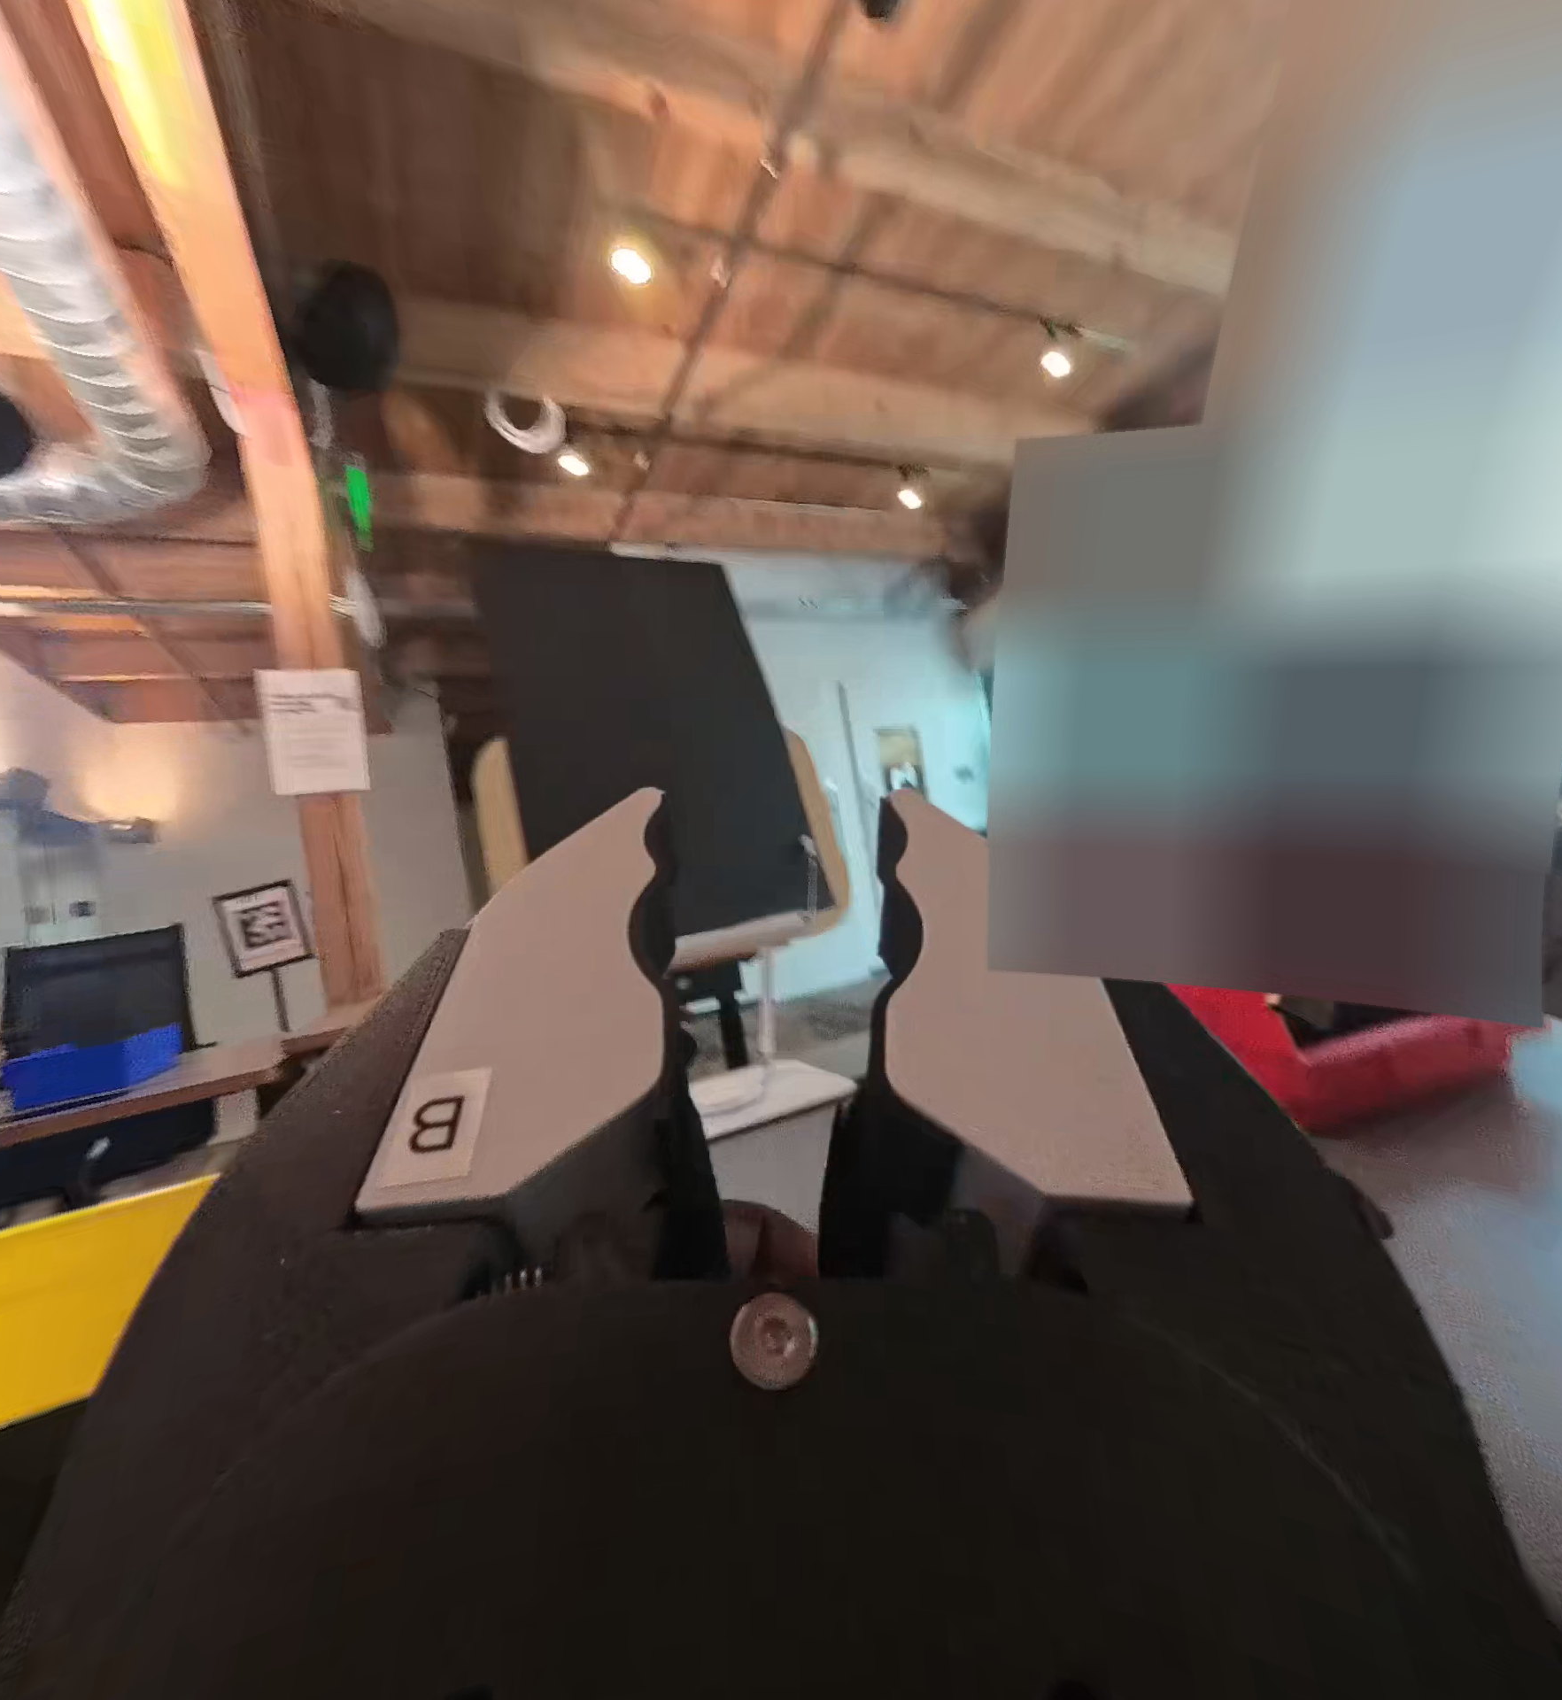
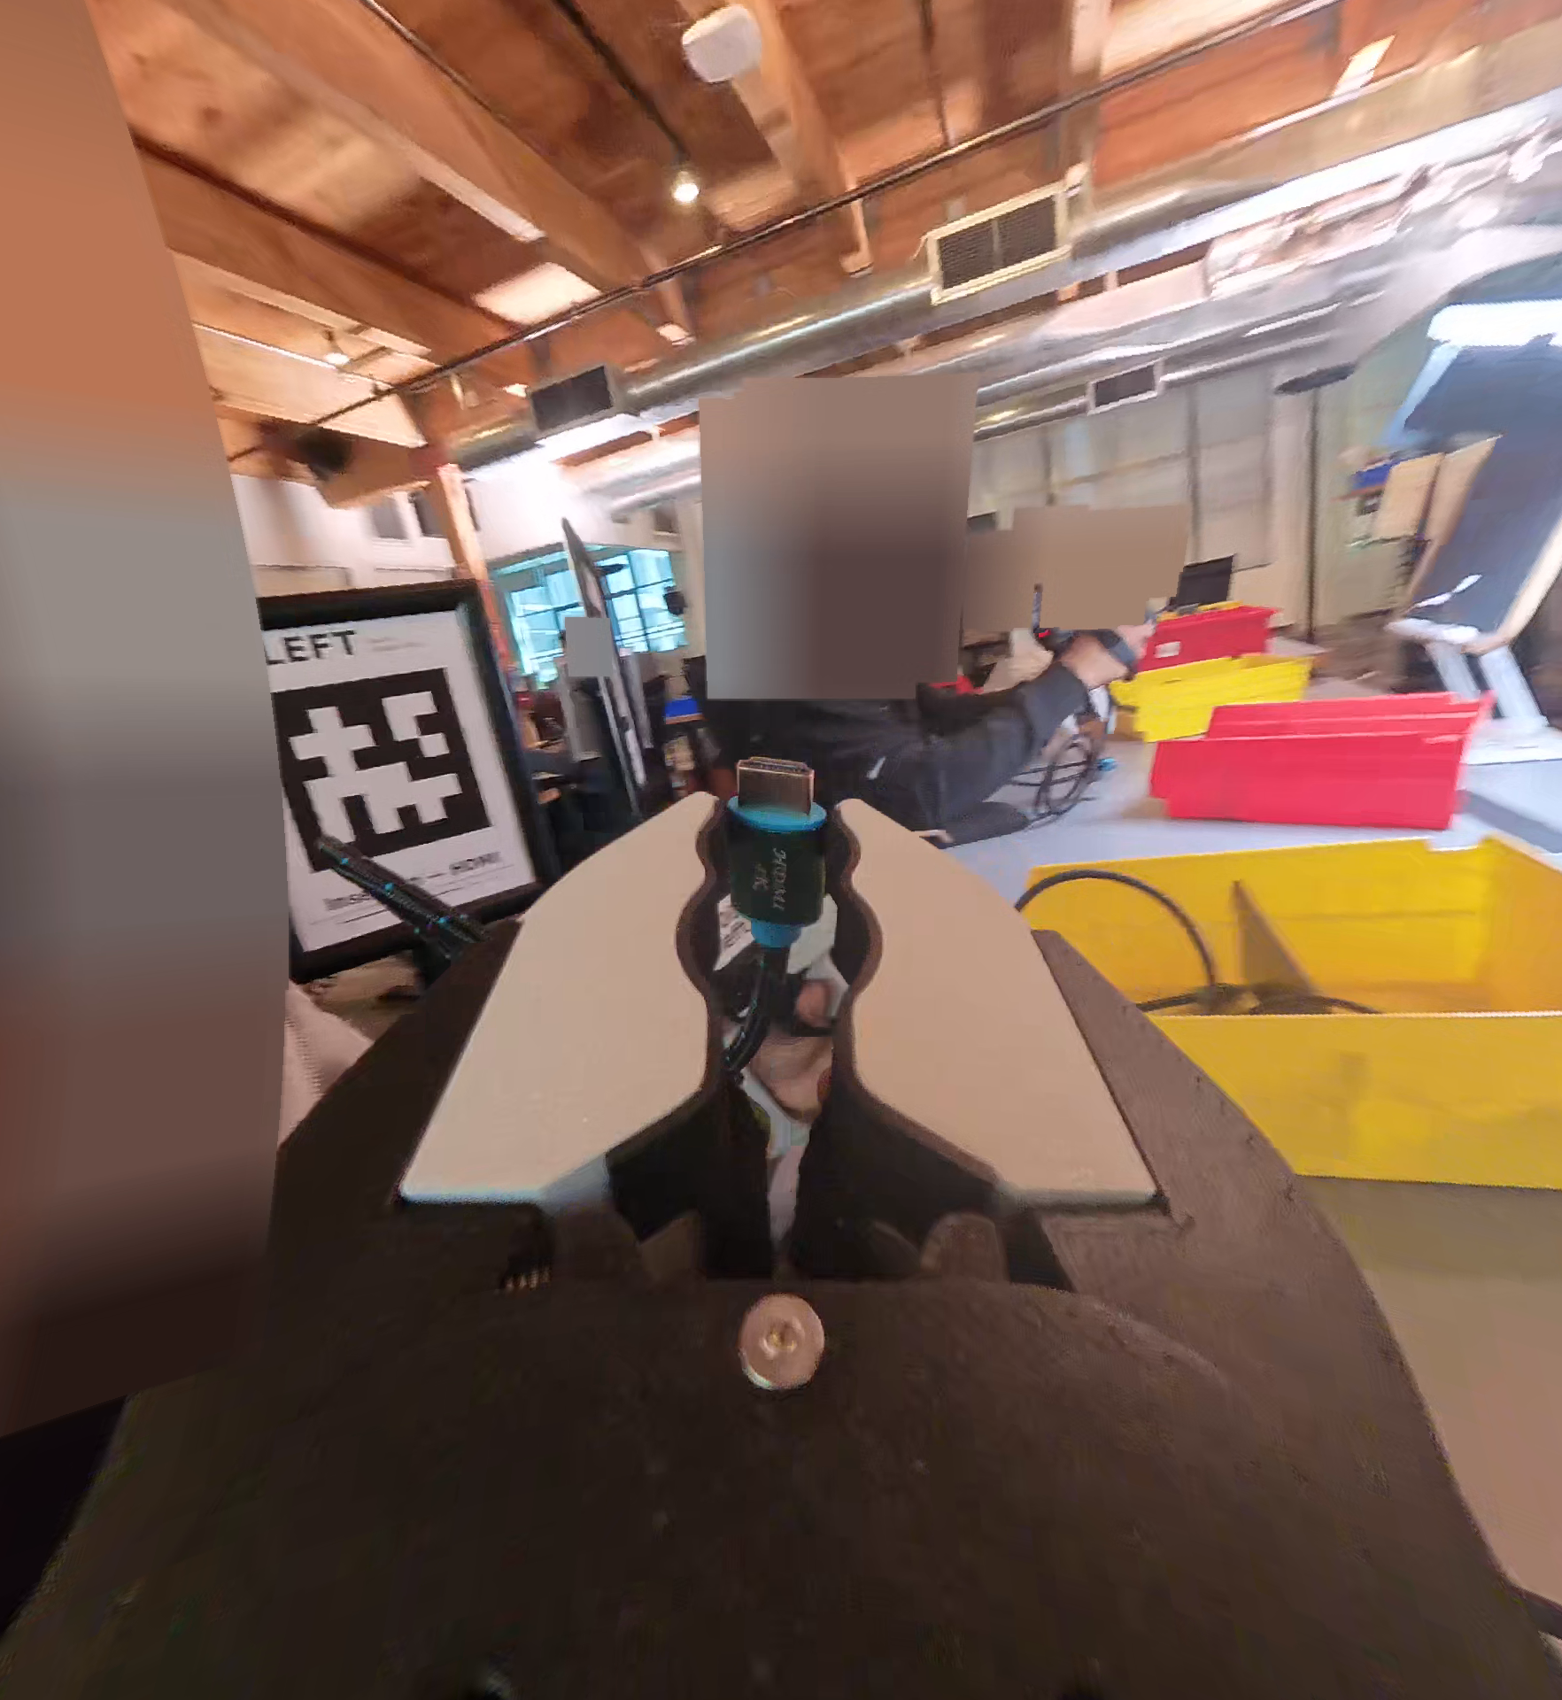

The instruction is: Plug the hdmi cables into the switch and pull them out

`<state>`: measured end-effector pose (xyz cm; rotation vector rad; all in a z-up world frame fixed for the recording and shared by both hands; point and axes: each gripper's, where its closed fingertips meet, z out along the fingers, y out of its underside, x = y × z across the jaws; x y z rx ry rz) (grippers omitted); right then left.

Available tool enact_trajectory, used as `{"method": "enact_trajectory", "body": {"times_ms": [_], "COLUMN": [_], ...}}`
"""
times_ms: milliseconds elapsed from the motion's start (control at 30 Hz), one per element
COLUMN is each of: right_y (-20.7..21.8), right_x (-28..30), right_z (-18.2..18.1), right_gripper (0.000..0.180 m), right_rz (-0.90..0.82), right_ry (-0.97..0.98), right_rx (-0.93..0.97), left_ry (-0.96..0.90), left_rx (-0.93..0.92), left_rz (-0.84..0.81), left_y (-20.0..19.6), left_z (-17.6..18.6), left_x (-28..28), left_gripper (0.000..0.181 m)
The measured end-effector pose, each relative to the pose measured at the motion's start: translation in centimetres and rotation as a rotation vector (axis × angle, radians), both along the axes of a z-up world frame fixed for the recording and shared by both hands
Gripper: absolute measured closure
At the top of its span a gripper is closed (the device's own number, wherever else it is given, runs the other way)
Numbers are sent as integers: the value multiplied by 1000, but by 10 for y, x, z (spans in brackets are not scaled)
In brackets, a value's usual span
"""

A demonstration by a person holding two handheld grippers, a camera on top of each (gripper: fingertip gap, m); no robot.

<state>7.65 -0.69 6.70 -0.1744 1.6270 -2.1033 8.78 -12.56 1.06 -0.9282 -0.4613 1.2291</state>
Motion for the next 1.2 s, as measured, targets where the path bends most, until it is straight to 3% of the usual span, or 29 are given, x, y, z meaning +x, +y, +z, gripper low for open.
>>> {"method": "enact_trajectory", "body": {"times_ms": [67,200,300,367,500,600,700,900,967,1033,1133,1200], "right_y": [-3,-12,-18,-20,-16,3,14,25,30,34,35,34], "right_x": [6,9,11,15,29,46,53,67,73,80,83,77], "right_z": [-5,-20,-28,-32,-42,-62,-72,-83,-89,-93,-79,-62], "right_gripper": [160,160,159,160,158,128,127,150,165,167,169,169], "right_rz": [48,16,-30,-50,-9,143,216,355,397,441,412,361], "right_ry": [-20,57,140,194,379,580,678,687,720,738,742,678], "right_rx": [19,73,101,113,141,196,215,223,245,281,219,168], "left_ry": [-91,-474,-570,-574,-620,-718,-809,-914,-916,-904,-695,-459], "left_rx": [-35,2,-9,-14,-56,-115,-149,-237,-273,-296,-226,-42], "left_rz": [-146,-680,-824,-811,-896,-1059,-1156,-1302,-1310,-1314,-1240,-985], "left_y": [29,99,124,130,135,142,148,162,168,171,164,132], "left_z": [2,-8,-16,-21,-32,-43,-54,-70,-74,-78,-58,-27], "left_x": [-9,-7,-3,-5,9,33,46,68,72,76,68,38], "left_gripper": [141,142,153,175,175,175,175,175,175,175,165,150]}}
